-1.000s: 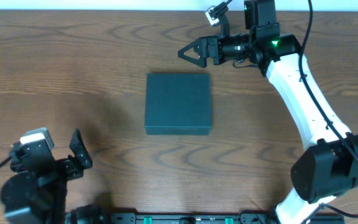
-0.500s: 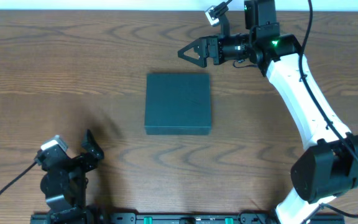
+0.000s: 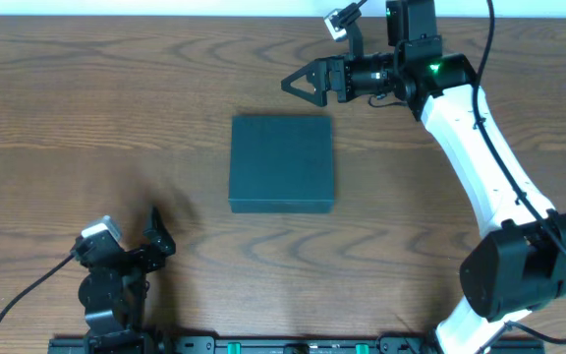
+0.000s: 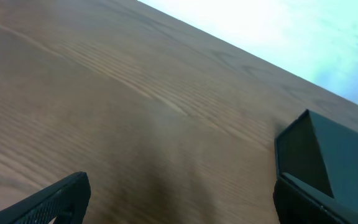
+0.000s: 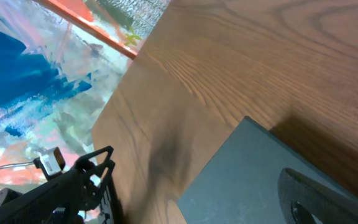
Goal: Pack container
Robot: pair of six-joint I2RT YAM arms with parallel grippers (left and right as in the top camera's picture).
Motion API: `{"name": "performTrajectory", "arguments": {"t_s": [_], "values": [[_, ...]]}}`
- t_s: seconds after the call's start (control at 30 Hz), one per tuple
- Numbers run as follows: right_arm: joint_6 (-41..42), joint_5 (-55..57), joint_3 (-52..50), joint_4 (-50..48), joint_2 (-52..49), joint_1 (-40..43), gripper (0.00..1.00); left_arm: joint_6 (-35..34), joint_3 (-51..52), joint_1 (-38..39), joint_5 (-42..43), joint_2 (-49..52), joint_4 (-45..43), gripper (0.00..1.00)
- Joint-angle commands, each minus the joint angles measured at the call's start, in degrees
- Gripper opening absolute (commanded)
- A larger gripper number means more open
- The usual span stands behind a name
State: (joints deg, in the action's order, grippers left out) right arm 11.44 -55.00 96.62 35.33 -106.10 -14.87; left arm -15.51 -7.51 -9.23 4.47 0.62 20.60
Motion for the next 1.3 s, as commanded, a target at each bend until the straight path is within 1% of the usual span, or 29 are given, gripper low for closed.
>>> {"name": "performTrajectory", "arguments": {"t_s": [0.0, 0.6, 0.7, 0.9, 0.97, 1.03, 1.1, 1.17, 1.27], "values": [[-0.81, -0.24, 0.13, 0.09, 0.79, -0.20, 0.99, 2.23, 1.36, 0.26, -0.42, -0.42, -0.07, 0.95], [-0.83, -0.17, 0.13, 0.09, 0.79, -0.20, 0.99, 2.23, 1.36, 0.26, -0.42, -0.35, -0.07, 0.95], [-0.81, 2.12, 0.13, 0.09, 1.16, -0.11, 0.99, 2.21, 1.36, 0.26, -0.42, -0.35, -0.07, 0.95], [-1.11, 14.78, 0.13, 1.16, 7.58, -2.60, 0.99, 2.21, 1.36, 0.26, -0.44, -0.37, -0.07, 0.95], [-2.14, 23.47, 0.11, 6.62, 11.85, -3.82, 0.99, 2.23, 1.36, 0.26, -0.44, -0.37, -0.07, 0.95], [-4.50, 34.91, 0.11, 14.40, 16.57, -5.57, 0.99, 2.23, 1.36, 0.26, -0.44, -0.35, -0.07, 0.95], [-4.90, 46.71, 0.07, 20.46, 21.84, -8.31, 0.99, 2.23, 1.36, 0.26, -0.42, -0.37, -0.07, 0.95], [-4.87, 54.64, -0.15, 23.45, 26.62, -10.78, 0.99, 2.23, 1.36, 0.26, -0.42, -0.37, -0.07, 0.95], [-4.90, 61.07, -3.15, 24.20, 34.27, -13.31, 0.99, 2.23, 1.36, 0.26, -0.42, -0.37, -0.07, 0.95]]}}
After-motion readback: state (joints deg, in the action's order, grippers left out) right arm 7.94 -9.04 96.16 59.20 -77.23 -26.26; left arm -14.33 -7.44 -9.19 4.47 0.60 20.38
